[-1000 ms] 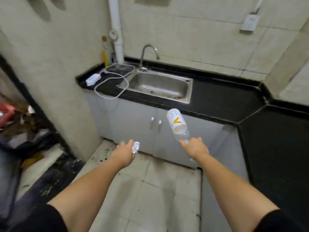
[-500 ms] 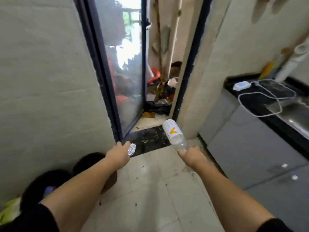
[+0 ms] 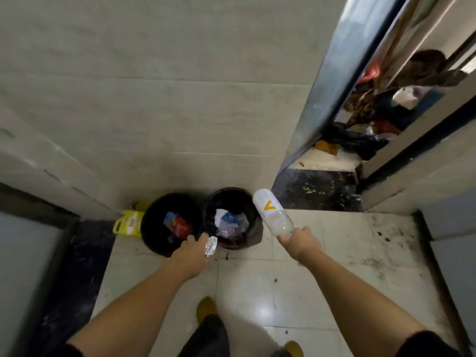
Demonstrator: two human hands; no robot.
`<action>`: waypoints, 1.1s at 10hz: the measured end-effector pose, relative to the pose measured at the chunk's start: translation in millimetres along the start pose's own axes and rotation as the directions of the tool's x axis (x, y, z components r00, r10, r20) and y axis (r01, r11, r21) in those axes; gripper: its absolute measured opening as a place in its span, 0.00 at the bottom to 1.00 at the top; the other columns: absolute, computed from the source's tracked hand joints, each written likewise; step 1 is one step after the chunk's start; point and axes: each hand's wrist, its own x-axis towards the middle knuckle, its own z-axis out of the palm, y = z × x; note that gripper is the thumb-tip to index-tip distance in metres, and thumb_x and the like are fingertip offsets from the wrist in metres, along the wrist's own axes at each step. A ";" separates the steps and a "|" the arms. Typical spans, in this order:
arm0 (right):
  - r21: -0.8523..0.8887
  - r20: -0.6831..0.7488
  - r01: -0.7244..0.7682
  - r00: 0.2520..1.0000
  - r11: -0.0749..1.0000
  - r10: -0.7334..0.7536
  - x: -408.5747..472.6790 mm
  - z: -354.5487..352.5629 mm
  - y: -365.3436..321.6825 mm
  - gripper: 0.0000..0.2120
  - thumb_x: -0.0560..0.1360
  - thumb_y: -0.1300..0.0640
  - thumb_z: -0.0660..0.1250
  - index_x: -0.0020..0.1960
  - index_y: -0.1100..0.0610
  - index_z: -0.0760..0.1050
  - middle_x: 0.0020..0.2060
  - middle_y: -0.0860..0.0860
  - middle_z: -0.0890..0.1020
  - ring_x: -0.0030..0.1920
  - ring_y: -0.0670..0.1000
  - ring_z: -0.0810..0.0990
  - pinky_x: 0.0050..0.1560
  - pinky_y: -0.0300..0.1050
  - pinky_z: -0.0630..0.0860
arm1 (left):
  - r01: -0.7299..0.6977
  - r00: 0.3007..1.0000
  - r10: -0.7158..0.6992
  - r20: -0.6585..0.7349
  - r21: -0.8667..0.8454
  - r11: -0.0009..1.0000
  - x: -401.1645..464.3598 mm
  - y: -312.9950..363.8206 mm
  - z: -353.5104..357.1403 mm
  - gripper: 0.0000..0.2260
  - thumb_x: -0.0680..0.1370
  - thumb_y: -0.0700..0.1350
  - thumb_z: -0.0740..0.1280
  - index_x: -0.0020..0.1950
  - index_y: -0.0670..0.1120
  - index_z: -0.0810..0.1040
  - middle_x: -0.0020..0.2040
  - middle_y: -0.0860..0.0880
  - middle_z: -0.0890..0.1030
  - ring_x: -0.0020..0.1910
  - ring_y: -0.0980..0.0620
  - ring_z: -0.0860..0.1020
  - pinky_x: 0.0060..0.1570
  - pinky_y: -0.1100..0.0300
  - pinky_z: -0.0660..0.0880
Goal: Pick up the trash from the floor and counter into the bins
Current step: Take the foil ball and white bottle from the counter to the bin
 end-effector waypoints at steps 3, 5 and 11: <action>-0.104 0.140 0.027 0.990 0.994 -0.012 104.6 103.7 -78.9 0.22 0.78 0.48 0.59 0.66 0.60 0.69 0.61 0.58 0.73 0.60 0.58 0.75 0.60 0.52 0.74 | 0.050 0.990 -0.041 0.138 -0.063 0.997 113.4 -70.5 40.5 0.24 0.79 0.46 0.60 0.74 0.46 0.57 0.67 0.37 0.66 0.63 0.36 0.69 0.59 0.46 0.71; -0.222 0.269 0.237 0.947 0.946 -0.174 170.5 166.0 -138.4 0.23 0.78 0.50 0.59 0.70 0.57 0.64 0.66 0.59 0.70 0.64 0.59 0.71 0.62 0.53 0.72 | 0.129 0.970 -0.082 0.228 -0.202 0.971 160.9 -99.5 92.4 0.29 0.80 0.47 0.59 0.78 0.50 0.50 0.74 0.38 0.60 0.70 0.39 0.65 0.69 0.46 0.67; -0.194 0.250 0.220 0.953 0.956 -0.169 289.8 354.2 -310.7 0.29 0.80 0.41 0.51 0.66 0.62 0.73 0.61 0.61 0.79 0.61 0.61 0.78 0.59 0.51 0.75 | 0.318 0.948 -0.276 0.160 -0.387 0.866 241.0 -223.1 164.9 0.21 0.78 0.44 0.61 0.69 0.47 0.60 0.60 0.39 0.70 0.58 0.38 0.73 0.56 0.46 0.74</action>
